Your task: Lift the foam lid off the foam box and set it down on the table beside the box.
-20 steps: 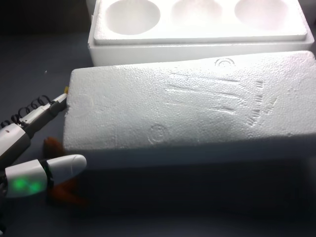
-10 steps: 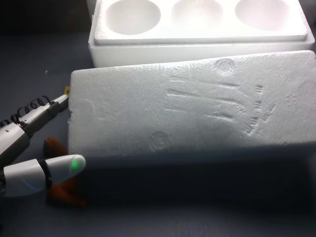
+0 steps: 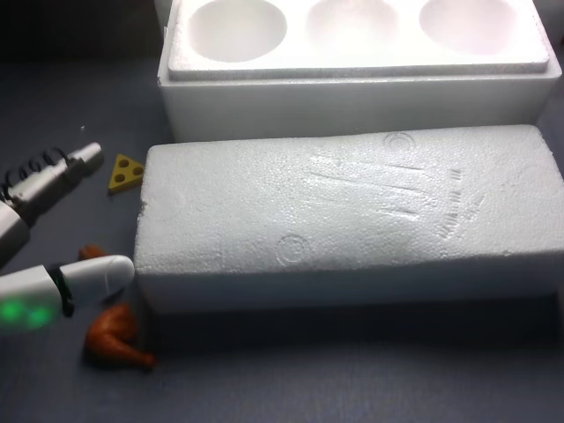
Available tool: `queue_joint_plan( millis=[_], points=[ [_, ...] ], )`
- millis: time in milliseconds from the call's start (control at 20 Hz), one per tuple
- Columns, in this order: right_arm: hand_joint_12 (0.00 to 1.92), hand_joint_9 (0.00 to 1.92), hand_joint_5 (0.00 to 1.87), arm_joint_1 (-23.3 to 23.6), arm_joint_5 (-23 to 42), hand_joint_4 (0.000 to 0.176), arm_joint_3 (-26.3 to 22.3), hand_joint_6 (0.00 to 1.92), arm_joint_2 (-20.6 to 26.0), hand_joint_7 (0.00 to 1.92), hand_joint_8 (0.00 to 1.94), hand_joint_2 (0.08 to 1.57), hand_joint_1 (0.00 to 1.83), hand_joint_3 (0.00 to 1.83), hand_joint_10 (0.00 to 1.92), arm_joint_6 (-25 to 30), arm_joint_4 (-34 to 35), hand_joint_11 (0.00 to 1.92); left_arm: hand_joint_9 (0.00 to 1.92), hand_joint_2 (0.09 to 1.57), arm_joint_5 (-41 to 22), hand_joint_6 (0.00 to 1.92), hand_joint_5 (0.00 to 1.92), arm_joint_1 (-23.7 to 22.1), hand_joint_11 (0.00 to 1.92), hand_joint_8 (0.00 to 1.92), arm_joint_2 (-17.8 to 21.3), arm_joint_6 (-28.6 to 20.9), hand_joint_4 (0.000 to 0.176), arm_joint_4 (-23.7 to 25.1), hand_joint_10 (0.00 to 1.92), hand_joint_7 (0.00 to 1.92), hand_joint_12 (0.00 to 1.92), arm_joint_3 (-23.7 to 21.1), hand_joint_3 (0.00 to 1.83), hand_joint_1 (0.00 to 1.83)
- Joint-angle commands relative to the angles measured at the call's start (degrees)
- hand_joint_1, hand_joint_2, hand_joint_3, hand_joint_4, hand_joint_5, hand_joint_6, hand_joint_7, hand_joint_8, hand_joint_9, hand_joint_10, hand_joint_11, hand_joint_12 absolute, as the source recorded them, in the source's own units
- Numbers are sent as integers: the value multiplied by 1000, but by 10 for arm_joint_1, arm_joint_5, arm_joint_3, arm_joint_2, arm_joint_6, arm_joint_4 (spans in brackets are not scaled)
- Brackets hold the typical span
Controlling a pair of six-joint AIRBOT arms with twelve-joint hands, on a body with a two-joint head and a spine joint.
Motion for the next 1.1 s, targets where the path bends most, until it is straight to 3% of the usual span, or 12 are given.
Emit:
queue_joint_plan(
  millis=[0, 100, 150, 250, 350, 500, 550, 750, 850, 900, 1000, 1050],
  points=[
    [1054, 0, 0, 8, 89, 0, 0, 0, 9, 0, 0, 1201, 379, 1, 1, 1, -8, 0, 0, 1025, -85, 0, 0, -9, 0, 0, 9, 6, 52, 11, 0, 0, 0, 0, 0, 358],
    [577, 0, 0, 15, 100, 0, -1, 0, 16, 0, 0, 1235, 314, 2, 0, -5, -19, 0, 0, 1046, -82, 0, 0, -22, 0, 0, 18, 19, 44, 22, 0, 0, 0, 0, 1, 333],
    [244, 0, 0, 22, 104, 0, -2, 0, 20, 0, 0, 1300, 298, 4, 0, -15, -25, 0, 0, 1059, -79, 0, 0, -32, 0, 0, 23, 26, 60, 30, 0, 0, 0, 3, 6, 324],
    [9, 0, 0, 41, 105, 0, -1, 0, 27, 0, 0, 1361, 192, 17, 0, -31, -40, 0, 0, 1092, -64, 0, 0, -58, 0, 0, 29, 34, 68, 52, 0, 0, 0, 12, 16, 309],
    [0, 0, 0, 52, 105, 31, 3, 0, 28, 0, 0, 1363, 138, 15, 0, -41, -54, 0, 0, 1135, -45, 0, 0, -84, 0, 0, 30, 37, 57, 74, 0, 0, 0, 22, 22, 294],
    [0, 0, 0, 86, 78, 34, 15, 0, 27, 0, 0, 1334, 172, 0, 0, -50, -78, 0, 0, 1172, 1, 0, 0, -145, 0, 0, 28, 42, 57, 130, 0, 0, 0, 41, 22, 302],
    [0, 0, 0, 98, 67, 5, 18, 0, 26, 0, 0, 1321, 153, 0, 0, -53, -87, 0, 0, 1174, 16, 0, 0, -164, 0, 0, 27, 42, 69, 148, 0, 0, 0, 47, 20, 302],
    [0, 0, 0, 171, 5, 0, 41, 0, 12, 0, 0, 1379, 206, 14, 0, -68, -131, 0, 0, 1201, 70, 0, 0, -227, 0, 0, 13, 38, 87, 204, 0, 0, 0, 70, 14, 259],
    [0, 0, 0, 208, -27, 0, 50, 0, 4, 0, 0, 1307, 210, 0, 0, -75, -153, 0, 0, 1200, 81, 0, 0, -245, 0, 0, 7, 34, 77, 219, 0, 0, 0, 78, 10, 230],
    [0, 0, 0, 229, -44, 0, 56, 0, -3, 0, 0, 1317, 200, 0, 0, -81, -163, 0, 0, 1190, 87, 0, 0, -256, 0, 0, 3, 34, 88, 227, 0, 0, 0, 82, 4, 241],
    [18, 0, 0, 249, -64, 0, 67, 0, -14, 0, 0, 1309, 187, 0, 0, -82, -172, 36, 0, 1186, 101, 0, 0, -272, 0, 0, -7, 27, 73, 242, 0, 0, 0, 92, 0, 256],
    [807, 0, 0, 254, -69, 0, 71, 0, -17, 0, 0, 1323, 134, 7, 0, -82, -175, 6, 0, 1184, 106, 0, 0, -280, 0, 0, -11, 24, 54, 249, 0, 0, 0, 97, 0, 275]
  ],
)
